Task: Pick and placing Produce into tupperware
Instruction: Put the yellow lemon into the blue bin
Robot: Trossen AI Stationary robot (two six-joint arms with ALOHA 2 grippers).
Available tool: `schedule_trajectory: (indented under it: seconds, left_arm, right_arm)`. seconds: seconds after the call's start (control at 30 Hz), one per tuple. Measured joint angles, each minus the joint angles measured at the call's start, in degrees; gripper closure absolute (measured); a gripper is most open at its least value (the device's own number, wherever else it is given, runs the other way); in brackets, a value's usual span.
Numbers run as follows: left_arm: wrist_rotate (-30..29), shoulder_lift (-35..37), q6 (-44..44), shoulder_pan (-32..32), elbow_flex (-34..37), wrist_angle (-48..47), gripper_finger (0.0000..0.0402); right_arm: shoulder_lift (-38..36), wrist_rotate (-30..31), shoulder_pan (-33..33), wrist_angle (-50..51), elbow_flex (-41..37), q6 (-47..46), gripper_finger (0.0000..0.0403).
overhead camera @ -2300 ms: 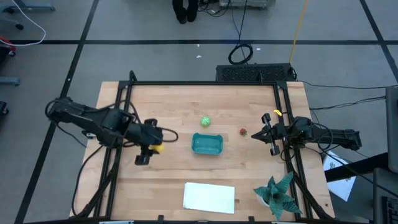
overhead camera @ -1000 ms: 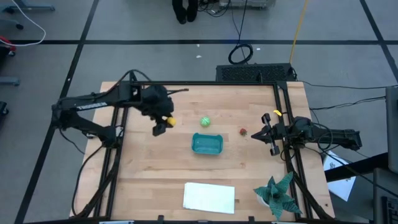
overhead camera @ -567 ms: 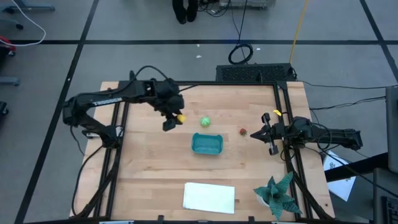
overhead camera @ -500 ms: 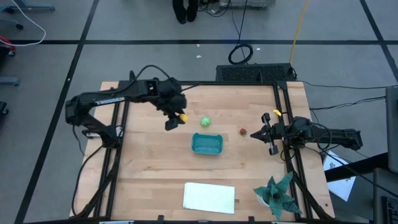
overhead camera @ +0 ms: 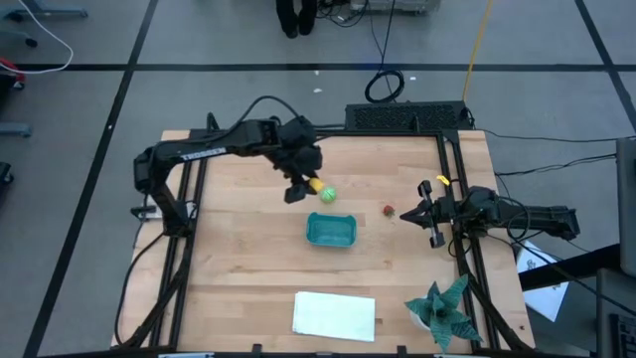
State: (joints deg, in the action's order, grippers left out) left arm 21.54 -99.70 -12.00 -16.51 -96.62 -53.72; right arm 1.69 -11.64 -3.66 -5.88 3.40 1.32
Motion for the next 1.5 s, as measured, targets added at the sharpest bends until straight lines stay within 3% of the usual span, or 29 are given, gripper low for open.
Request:
schedule_trajectory:
  seconds: [0.8, 1.5]
  left_arm:
    - [4.86, -15.52, -4.4, 0.21, -17.87, -3.77, 0.019]
    - [6.24, -18.75, -14.69, 2.84, -18.14, -10.85, 0.019]
  right_arm:
    - [0.09, -0.09, 0.0, -1.56, 0.0, 0.44, 0.0403]
    - [0.11, -0.17, 0.01, -2.21, 0.01, 0.91, 0.0403]
